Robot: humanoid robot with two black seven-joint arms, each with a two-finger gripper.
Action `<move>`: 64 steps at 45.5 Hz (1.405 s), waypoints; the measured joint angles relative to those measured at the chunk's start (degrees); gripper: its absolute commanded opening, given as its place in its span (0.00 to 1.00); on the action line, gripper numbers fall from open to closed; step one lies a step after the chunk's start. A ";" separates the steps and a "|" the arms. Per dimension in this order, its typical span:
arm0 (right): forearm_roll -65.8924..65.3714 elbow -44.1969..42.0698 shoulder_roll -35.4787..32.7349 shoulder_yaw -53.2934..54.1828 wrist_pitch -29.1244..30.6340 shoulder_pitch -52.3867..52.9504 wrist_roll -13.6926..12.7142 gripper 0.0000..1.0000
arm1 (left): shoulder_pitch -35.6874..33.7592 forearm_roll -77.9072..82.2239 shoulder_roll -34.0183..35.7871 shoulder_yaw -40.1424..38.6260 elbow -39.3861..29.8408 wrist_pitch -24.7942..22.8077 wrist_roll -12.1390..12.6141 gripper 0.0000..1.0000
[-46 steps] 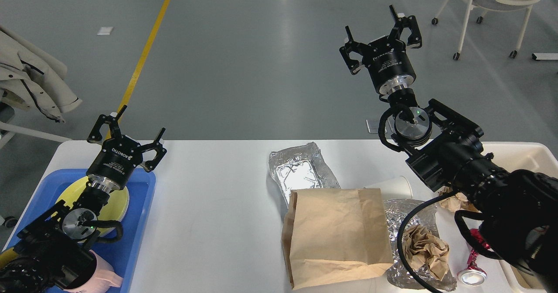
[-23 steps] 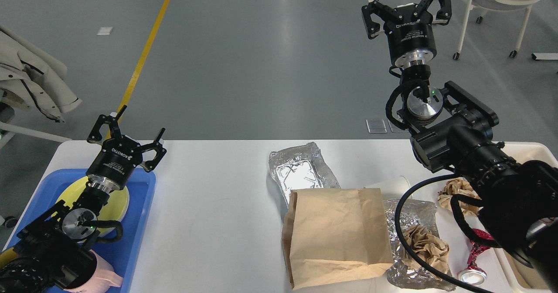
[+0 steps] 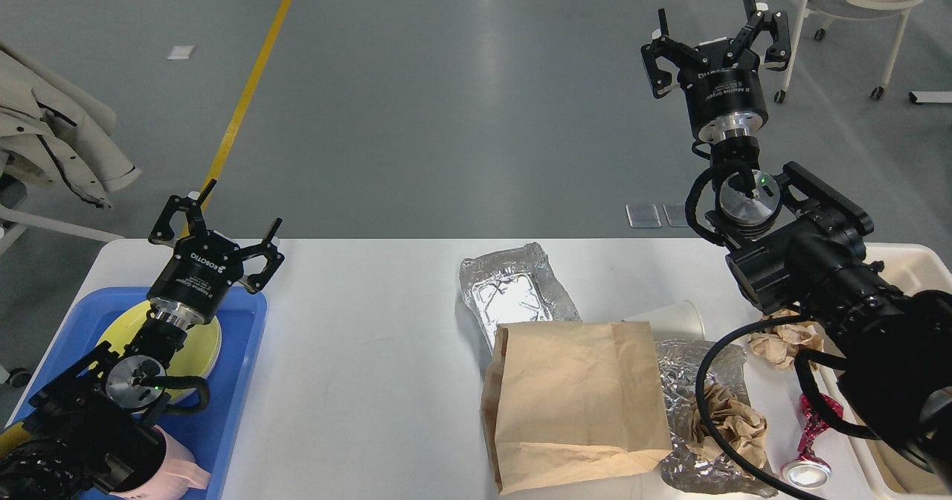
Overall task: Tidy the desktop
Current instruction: 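Raise the right gripper up and away from the paper bag, then lower the right gripper and grasp the brown paper bag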
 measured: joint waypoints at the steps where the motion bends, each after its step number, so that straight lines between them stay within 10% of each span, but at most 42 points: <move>1: -0.11 -0.72 0.02 -1.13 -0.13 0.52 0.00 1.00 | 0.00 0.00 0.00 0.00 0.00 0.00 0.00 1.00; 24: -2.04 -2.55 -3.94 -9.45 -0.94 6.91 -0.95 1.00 | 0.00 0.02 0.00 0.00 0.00 -0.06 0.00 1.00; 35: -20.94 2.22 -3.71 -41.17 -6.82 16.40 -5.41 1.00 | 0.00 0.01 0.00 0.00 0.00 -0.06 0.00 1.00; 51: -28.84 32.27 -4.10 -103.79 -4.30 51.98 -10.05 1.00 | 0.00 -0.02 0.01 0.00 0.00 0.00 0.00 1.00; 64: -28.80 68.49 -2.90 -125.18 10.82 80.81 -0.25 1.00 | 0.02 -0.02 0.01 0.00 0.00 0.01 0.00 1.00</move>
